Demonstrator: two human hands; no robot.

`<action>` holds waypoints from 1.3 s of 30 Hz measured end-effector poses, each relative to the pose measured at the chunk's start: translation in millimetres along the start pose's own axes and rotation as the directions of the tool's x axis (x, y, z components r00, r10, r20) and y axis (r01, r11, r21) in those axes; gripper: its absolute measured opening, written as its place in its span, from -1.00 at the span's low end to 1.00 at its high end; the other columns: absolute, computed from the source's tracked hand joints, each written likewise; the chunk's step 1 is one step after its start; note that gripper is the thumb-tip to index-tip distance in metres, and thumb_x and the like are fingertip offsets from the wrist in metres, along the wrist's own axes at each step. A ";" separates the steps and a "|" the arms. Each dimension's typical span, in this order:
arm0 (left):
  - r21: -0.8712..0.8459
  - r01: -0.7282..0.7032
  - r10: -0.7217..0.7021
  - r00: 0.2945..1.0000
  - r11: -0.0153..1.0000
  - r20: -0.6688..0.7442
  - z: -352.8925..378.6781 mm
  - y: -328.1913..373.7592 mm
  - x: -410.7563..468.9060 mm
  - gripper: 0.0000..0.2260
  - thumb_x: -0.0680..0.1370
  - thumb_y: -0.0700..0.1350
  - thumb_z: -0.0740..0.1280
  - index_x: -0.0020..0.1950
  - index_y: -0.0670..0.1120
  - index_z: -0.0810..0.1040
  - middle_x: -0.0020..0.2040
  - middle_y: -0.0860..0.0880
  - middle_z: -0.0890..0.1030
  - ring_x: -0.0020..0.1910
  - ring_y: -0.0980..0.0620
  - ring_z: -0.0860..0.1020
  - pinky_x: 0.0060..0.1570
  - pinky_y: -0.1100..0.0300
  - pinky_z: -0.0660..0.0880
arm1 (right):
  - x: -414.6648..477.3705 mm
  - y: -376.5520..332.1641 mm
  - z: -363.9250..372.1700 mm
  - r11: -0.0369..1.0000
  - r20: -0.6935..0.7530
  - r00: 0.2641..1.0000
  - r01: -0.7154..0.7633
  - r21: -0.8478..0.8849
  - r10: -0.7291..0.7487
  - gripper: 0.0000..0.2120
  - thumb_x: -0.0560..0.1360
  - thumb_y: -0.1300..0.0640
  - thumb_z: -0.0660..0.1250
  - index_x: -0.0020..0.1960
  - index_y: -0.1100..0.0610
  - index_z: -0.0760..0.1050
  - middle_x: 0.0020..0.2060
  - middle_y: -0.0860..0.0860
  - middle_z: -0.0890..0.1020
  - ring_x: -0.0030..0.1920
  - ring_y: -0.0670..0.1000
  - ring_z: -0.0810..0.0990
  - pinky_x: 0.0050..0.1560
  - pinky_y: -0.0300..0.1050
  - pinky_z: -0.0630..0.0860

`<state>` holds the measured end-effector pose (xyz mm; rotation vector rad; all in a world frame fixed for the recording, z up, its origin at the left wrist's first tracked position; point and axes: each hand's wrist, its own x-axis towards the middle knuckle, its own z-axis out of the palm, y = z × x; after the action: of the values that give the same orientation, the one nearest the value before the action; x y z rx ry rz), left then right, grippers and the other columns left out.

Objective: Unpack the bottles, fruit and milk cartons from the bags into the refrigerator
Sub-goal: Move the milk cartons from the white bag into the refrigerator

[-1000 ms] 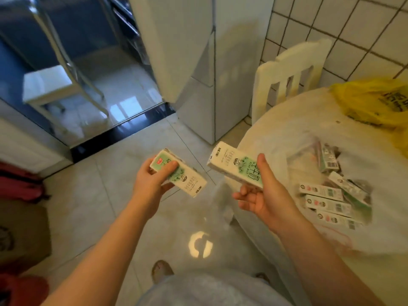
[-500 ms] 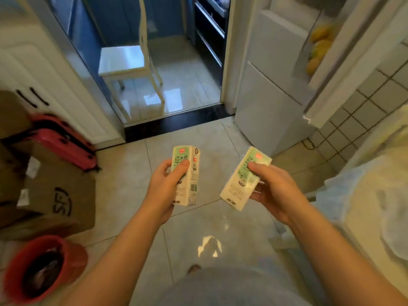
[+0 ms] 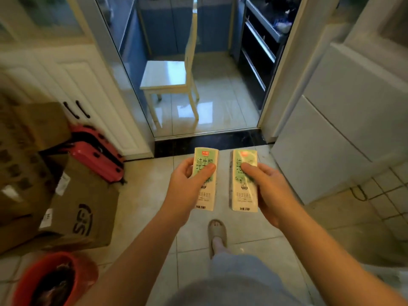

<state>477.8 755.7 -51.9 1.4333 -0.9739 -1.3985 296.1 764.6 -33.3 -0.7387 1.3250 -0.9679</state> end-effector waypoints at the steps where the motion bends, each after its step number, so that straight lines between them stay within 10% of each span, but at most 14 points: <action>1: 0.001 -0.014 0.014 1.000 1.000 -0.019 5.6 9.5 19.7 -0.76 0.55 -0.05 0.42 0.20 -0.01 0.55 -0.05 0.01 0.71 -0.15 0.07 0.71 -0.29 0.25 0.59 | 22.2 -10.2 3.7 1.000 0.001 1.000 0.024 -0.004 -0.024 -0.79 0.58 0.04 0.34 0.12 0.13 0.60 -0.09 0.12 0.73 -0.07 0.13 0.73 0.00 0.08 0.65; 13: 0.035 -0.218 0.218 0.976 0.975 -0.017 114.6 147.8 258.8 -0.69 0.56 -0.05 0.41 0.25 -0.08 0.46 0.00 -0.06 0.69 -0.16 0.06 0.70 -0.30 0.27 0.59 | 254.9 -174.5 -11.2 0.971 -0.141 0.962 0.237 0.011 -0.233 -0.81 0.59 -0.06 0.30 0.07 0.00 0.60 -0.11 0.03 0.72 -0.08 0.10 0.72 -0.02 0.22 0.66; 20: -0.005 -0.286 0.273 0.909 0.958 0.314 221.1 189.0 360.6 -0.72 0.64 -0.11 0.28 0.32 -0.16 0.38 0.02 -0.12 0.66 -0.15 0.04 0.70 -0.27 0.25 0.59 | 321.8 -237.8 -79.3 0.925 -0.416 0.833 0.376 -0.058 -0.365 -0.84 0.62 -0.05 0.25 0.13 -0.04 0.53 -0.10 -0.04 0.69 -0.16 -0.09 0.71 -0.19 -0.13 0.63; 30: -0.136 -0.301 0.297 0.593 0.944 0.748 437.9 228.3 454.8 -0.77 0.66 -0.18 0.24 0.31 -0.19 0.40 0.05 -0.15 0.64 -0.14 0.06 0.68 -0.25 0.27 0.58 | 373.6 -309.2 -238.7 0.818 -0.776 0.426 0.543 -0.191 -0.465 -0.82 0.61 0.17 0.27 0.21 0.10 0.48 0.03 0.02 0.65 -0.04 -0.12 0.67 -0.20 -0.33 0.55; 39: -0.315 -0.318 0.405 0.273 0.894 0.873 622.1 313.8 508.1 -0.73 0.66 -0.15 0.22 0.36 -0.11 0.36 0.13 -0.03 0.63 0.04 0.11 0.67 -0.12 0.28 0.59 | 420.6 -413.2 -372.4 0.666 -0.812 0.033 0.592 -0.454 -0.582 -0.73 0.60 0.19 0.27 0.30 0.11 0.41 0.13 0.03 0.59 0.08 -0.13 0.62 -0.04 -0.31 0.54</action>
<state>-99.8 135.6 107.9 0.1058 -1.7899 -1.8381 -143.5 239.1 97.2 -0.7359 2.0463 -2.3992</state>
